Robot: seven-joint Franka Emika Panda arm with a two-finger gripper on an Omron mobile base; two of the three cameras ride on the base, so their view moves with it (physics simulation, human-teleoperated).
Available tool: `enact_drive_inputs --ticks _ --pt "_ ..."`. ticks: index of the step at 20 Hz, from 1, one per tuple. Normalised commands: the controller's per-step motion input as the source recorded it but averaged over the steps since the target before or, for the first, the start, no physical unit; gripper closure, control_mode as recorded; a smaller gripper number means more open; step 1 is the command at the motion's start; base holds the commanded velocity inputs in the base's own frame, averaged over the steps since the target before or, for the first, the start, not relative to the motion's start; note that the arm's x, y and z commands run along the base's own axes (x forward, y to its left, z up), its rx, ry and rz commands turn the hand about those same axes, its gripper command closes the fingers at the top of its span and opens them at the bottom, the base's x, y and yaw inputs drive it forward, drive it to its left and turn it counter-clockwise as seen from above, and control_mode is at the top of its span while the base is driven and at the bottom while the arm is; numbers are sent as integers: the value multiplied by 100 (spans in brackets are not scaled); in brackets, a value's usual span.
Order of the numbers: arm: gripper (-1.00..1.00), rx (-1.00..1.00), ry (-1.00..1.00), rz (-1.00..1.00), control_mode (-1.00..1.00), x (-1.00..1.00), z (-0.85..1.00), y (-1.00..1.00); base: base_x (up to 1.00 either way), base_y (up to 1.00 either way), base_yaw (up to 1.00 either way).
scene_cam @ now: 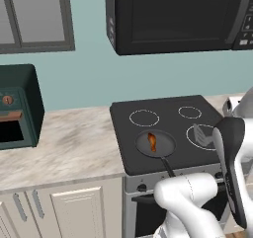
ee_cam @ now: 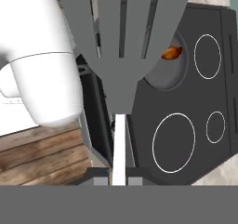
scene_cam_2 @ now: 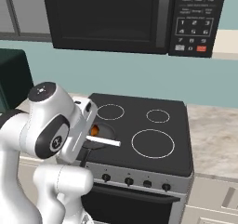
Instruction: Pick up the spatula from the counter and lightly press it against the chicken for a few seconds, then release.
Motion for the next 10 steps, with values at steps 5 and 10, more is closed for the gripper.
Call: enact_drive_inputs --ticks 5,10 --pt "100 -8 -1 2 -100 8 -3 0 0 0 0" --pt "100 -9 -1 2 -100 1 -8 0 0 0 0"
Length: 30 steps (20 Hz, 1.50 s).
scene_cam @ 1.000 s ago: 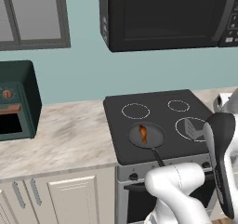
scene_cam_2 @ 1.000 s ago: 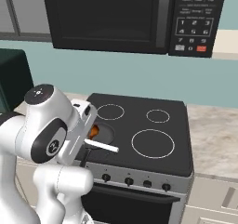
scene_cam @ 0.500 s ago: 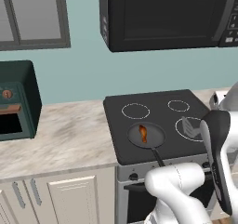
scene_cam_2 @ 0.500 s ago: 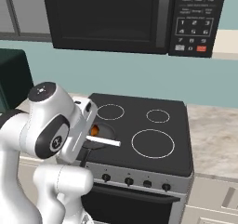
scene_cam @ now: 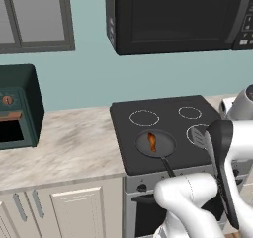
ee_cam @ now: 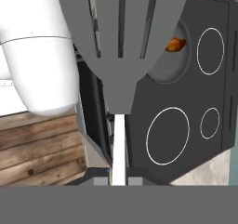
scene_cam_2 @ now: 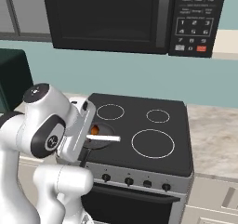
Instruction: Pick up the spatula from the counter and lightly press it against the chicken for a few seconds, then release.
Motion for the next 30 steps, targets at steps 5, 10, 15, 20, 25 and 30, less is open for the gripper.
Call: enact_drive_inputs --ticks 5,10,15,20,25,30 --pt "100 -5 -1 3 -100 7 -3 0 0 0 0" --pt "100 -2 0 3 -100 13 0 0 0 0 0" --pt "100 -4 0 2 -100 13 -2 0 0 0 0" --pt "100 -5 0 2 -100 13 -12 0 0 0 0" --pt "100 -6 0 1 -100 4 -7 0 0 0 0" --pt "100 -5 0 2 -100 4 -5 2 0 0 0"
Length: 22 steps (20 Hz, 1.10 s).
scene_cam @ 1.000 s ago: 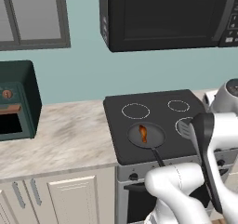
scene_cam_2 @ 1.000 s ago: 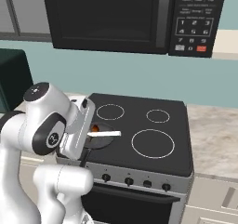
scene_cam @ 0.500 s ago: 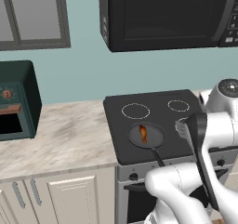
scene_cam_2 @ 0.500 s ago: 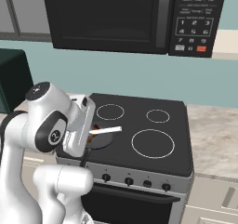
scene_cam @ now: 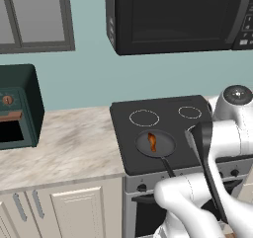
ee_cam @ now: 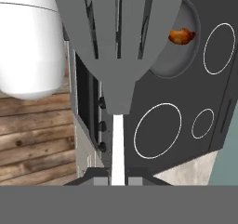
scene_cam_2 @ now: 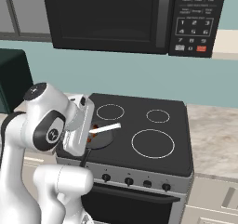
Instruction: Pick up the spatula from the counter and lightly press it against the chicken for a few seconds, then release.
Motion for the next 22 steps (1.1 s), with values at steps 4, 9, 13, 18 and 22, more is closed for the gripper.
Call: enact_drive_inputs --ticks 4,9,13,18,22 --pt "100 -2 0 0 -100 6 -1 6 0 0 0" --pt "100 -1 0 0 -100 9 -8 7 0 0 0" --pt "100 0 0 3 -100 8 -22 0 0 0 0" --pt "100 0 -1 2 -100 10 -7 2 0 0 0" --pt "100 -5 -2 0 -100 8 -1 6 0 0 0"
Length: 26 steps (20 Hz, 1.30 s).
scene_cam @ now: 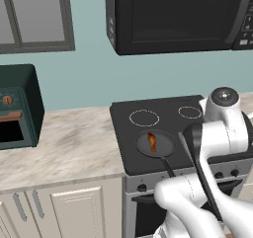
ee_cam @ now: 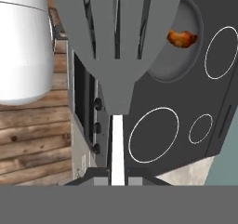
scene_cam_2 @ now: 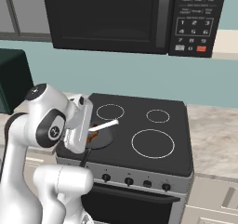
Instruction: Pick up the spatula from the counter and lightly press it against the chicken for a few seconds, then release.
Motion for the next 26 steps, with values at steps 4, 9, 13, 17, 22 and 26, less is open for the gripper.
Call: enact_drive_inputs --ticks 4,9,13,17,22,26 --pt "100 -5 -2 0 -100 8 -3 7 0 0 0" --pt "100 -4 -1 0 -100 14 -8 4 0 0 0" --pt "100 -3 0 0 -100 24 -13 2 0 0 0" --pt "100 -2 0 0 -100 32 -16 4 0 0 0" --pt "100 -2 0 0 -100 29 -15 3 0 0 0" --pt "100 -2 0 0 -100 27 -10 0 0 0 0"
